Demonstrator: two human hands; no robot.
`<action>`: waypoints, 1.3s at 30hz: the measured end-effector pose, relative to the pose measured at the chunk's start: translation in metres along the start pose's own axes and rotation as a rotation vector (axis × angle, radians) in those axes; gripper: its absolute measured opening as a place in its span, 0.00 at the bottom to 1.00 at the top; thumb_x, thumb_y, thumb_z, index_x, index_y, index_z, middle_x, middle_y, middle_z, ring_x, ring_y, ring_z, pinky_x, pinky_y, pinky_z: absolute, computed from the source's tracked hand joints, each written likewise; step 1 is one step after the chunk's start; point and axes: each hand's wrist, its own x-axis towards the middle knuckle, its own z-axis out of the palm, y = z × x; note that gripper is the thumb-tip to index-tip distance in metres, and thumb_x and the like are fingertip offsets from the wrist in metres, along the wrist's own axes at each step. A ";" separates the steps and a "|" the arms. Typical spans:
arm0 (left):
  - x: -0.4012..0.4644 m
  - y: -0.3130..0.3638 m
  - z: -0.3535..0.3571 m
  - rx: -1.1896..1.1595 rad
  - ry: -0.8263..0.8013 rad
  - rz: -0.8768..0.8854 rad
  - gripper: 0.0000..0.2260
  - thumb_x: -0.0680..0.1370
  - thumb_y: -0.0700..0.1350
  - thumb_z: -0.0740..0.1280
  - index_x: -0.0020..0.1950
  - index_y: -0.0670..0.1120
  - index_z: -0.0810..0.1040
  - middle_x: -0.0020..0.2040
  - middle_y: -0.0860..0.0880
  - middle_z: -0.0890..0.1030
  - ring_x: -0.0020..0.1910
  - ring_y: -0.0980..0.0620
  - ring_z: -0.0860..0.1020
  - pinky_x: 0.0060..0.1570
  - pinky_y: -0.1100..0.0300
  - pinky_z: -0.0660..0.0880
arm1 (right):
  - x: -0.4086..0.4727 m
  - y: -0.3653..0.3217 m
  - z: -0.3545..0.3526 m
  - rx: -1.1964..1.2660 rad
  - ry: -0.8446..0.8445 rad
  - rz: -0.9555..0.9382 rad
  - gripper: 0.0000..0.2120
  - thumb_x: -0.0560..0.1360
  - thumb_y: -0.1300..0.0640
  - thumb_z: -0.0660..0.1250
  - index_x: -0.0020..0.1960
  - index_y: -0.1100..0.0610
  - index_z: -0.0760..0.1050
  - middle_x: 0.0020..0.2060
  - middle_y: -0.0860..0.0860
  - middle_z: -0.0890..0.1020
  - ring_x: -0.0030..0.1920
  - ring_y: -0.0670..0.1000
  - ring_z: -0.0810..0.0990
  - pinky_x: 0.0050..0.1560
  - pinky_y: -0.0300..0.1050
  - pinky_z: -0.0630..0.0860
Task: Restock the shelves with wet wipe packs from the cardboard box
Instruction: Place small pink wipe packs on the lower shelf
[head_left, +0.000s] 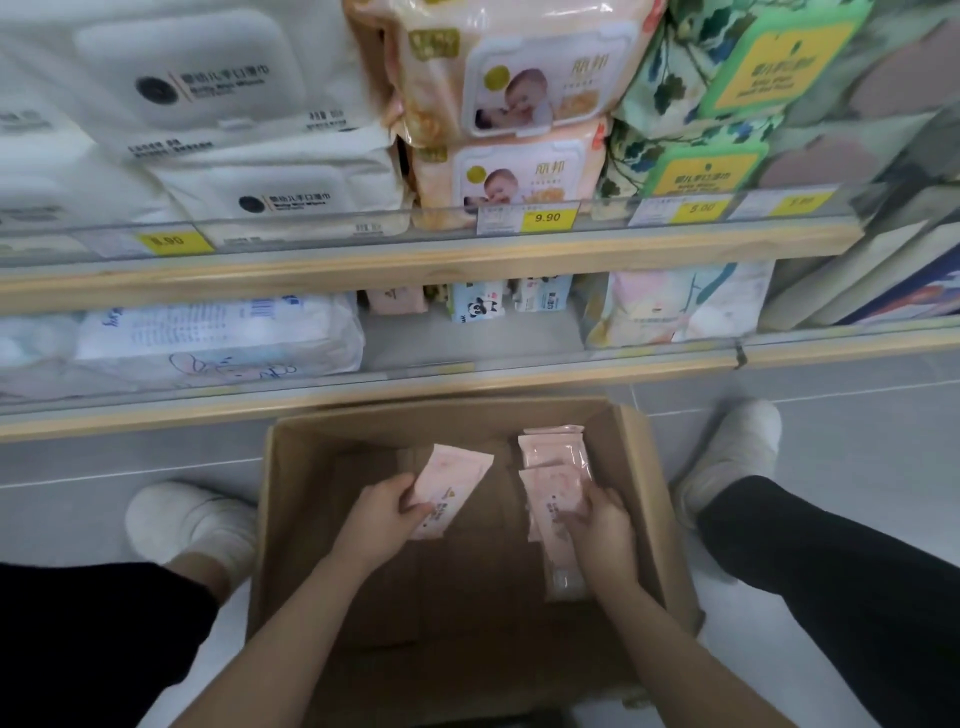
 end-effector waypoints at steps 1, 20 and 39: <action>-0.002 0.001 -0.005 -0.010 0.006 0.006 0.09 0.72 0.46 0.71 0.38 0.45 0.73 0.43 0.45 0.82 0.41 0.47 0.80 0.36 0.54 0.74 | 0.001 -0.006 -0.006 0.024 0.008 -0.043 0.16 0.73 0.61 0.69 0.60 0.60 0.75 0.50 0.55 0.76 0.48 0.56 0.79 0.39 0.31 0.66; -0.023 -0.003 -0.159 -0.495 0.567 0.042 0.13 0.75 0.37 0.68 0.59 0.40 0.76 0.53 0.46 0.80 0.51 0.52 0.79 0.51 0.60 0.77 | 0.054 -0.217 -0.019 0.481 -0.014 -0.568 0.07 0.74 0.60 0.68 0.52 0.57 0.77 0.45 0.55 0.82 0.40 0.54 0.80 0.39 0.47 0.79; 0.023 -0.031 -0.133 -0.642 0.477 0.065 0.12 0.76 0.37 0.67 0.57 0.48 0.77 0.51 0.51 0.82 0.50 0.57 0.80 0.52 0.65 0.77 | 0.136 -0.251 0.048 0.478 -0.180 -0.426 0.11 0.75 0.66 0.63 0.56 0.58 0.72 0.50 0.49 0.77 0.51 0.49 0.75 0.56 0.46 0.73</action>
